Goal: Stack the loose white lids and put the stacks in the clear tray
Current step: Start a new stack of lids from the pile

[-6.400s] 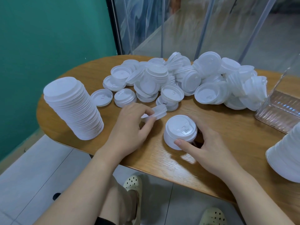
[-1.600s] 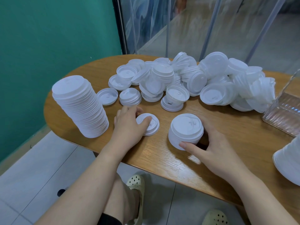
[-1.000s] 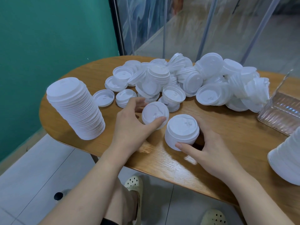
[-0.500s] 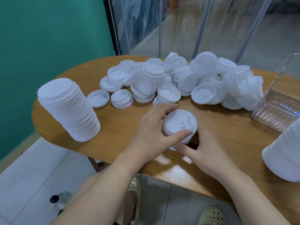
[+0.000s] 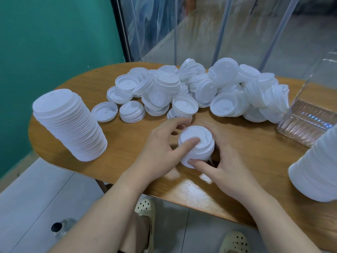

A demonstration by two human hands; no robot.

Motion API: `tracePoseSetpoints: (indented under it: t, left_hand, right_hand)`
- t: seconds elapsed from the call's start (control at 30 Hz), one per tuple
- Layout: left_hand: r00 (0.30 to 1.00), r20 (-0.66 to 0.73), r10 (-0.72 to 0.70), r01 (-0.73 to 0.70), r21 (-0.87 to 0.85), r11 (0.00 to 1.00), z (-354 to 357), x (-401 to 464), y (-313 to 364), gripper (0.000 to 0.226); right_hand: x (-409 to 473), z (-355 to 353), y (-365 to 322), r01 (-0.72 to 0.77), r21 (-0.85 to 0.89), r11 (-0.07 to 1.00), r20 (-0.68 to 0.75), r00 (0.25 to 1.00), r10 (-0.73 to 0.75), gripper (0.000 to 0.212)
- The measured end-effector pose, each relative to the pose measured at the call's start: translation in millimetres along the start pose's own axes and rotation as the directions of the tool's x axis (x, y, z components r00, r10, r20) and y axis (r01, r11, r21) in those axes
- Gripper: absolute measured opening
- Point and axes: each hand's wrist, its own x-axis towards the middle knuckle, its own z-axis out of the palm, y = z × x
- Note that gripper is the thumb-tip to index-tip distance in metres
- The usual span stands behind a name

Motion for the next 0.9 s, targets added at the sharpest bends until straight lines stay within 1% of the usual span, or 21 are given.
tracePoseSetpoints:
  t: [0.07,0.1,0.13,0.2,0.23,0.3,0.37,0.4,0.57,0.7,0.8,0.9]
  left_hand:
    - [0.996,-0.087,0.038,-0.033,0.065,0.997,4.5,13.1,-6.0,0.033]
    - [0.992,-0.117,0.052,-0.036,0.135,0.990,7.4,22.7,-10.9,0.030]
    - [0.990,-0.129,0.063,-0.033,0.222,0.975,11.0,33.3,-16.0,0.030]
    - [0.991,-0.109,0.078,-0.029,0.393,0.919,17.9,51.7,-26.7,0.040]
    - [0.994,-0.087,0.068,-0.021,0.456,0.890,21.1,57.6,-30.2,0.045]
    - [0.999,-0.053,0.014,0.016,0.523,0.852,26.3,62.4,-31.7,0.052]
    - [0.997,-0.075,-0.010,0.050,0.549,0.835,29.1,63.4,-30.6,0.054]
    - [0.995,-0.095,-0.013,0.064,0.556,0.829,29.7,63.7,-30.2,0.052]
    - [0.987,-0.155,0.040,0.059,0.586,0.808,27.1,59.4,-30.2,0.017]
    - [0.982,-0.172,0.076,0.040,0.586,0.809,21.9,49.9,-27.5,0.003]
    - [0.983,-0.170,0.073,0.037,0.568,0.822,13.9,43.2,-26.5,0.005]
    - [0.982,-0.181,0.054,0.047,0.512,0.858,4.2,35.5,-25.9,0.008]
  right_hand:
    - [-0.5,-2.9,2.2,-0.006,0.000,1.000,-0.021,1.000,0.006,0.078]
    - [-0.8,-4.1,2.0,-0.006,-0.006,1.000,-0.030,1.000,0.006,0.075]
    - [-1.2,-5.9,2.2,-0.010,-0.015,1.000,-0.040,0.999,0.009,0.072]
    - [-1.7,-9.1,3.7,-0.017,-0.021,1.000,-0.062,0.998,0.016,0.071]
    - [-1.5,-10.4,4.9,-0.017,-0.017,1.000,-0.074,0.997,0.016,0.071]
    - [-1.2,-12.0,9.5,-0.013,-0.010,1.000,-0.108,0.994,0.012,0.072]
    - [-1.7,-13.8,13.0,-0.002,-0.019,1.000,-0.140,0.990,-0.001,0.073]
    - [-1.4,-14.5,13.3,-0.002,-0.026,1.000,-0.151,0.989,-0.002,0.073]
    - [-1.2,-17.3,13.3,-0.013,-0.047,0.999,-0.158,0.987,0.005,0.072]
    - [-0.7,-16.9,12.7,-0.026,-0.035,0.999,-0.145,0.989,0.021,0.072]
    - [-0.7,-17.0,10.6,-0.034,-0.020,0.999,-0.141,0.990,0.031,0.073]
    - [-2.0,-16.9,8.0,-0.040,0.000,0.999,-0.142,0.989,0.040,0.076]
